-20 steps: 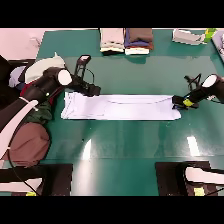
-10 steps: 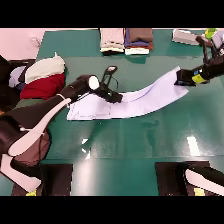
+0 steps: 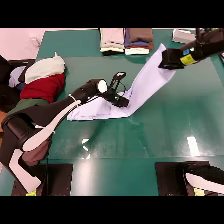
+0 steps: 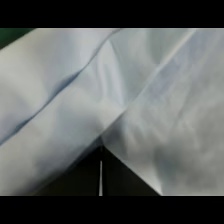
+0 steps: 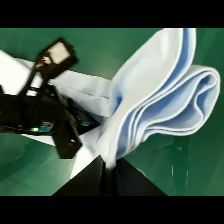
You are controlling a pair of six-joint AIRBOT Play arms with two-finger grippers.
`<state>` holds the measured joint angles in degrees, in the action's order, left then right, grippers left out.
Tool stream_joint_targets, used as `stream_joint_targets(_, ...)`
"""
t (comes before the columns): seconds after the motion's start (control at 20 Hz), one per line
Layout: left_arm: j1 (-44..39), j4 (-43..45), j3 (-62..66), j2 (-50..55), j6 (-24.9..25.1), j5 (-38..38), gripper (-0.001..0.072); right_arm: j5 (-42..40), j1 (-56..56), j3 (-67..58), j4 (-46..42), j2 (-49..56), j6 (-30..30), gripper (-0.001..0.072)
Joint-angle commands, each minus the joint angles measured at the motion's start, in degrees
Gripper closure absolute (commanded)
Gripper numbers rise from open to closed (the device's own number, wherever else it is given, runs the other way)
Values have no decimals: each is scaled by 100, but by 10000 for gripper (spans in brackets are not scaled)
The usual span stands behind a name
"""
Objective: Fold the shirts.
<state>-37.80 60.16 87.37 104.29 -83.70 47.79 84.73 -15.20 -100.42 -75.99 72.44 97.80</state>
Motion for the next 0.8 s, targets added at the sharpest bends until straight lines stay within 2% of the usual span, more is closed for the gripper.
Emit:
stream_joint_targets(0.0, 168, 160, 142, -9, 20, 372, 682, 116, -424, -570, 2, 376, 188, 698)
stream_joint_targets(0.25, 1075, 925, 243, -1032, 15, 776, 682, -295, -1180, -704, 46, 739, 380, 698)
stream_joint_targets(0.35, 1565, 1425, 243, -1698, 17, 883, 682, -608, -1523, -704, 463, 990, 376, 697)
stream_joint_targets(0.55, 2538, 2100, 243, -3008, 17, 1075, 681, -1759, -2367, -704, 863, 1827, 308, 696)
stream_joint_targets(0.65, 2885, 2170, 243, -3501, 17, 1165, 681, -2559, -2774, -704, 1239, 2382, -39, 682)
stream_joint_targets(0.75, 3099, 2295, 243, -3880, 15, 1292, 681, -3397, -3064, -708, 1665, 2894, -444, 403)
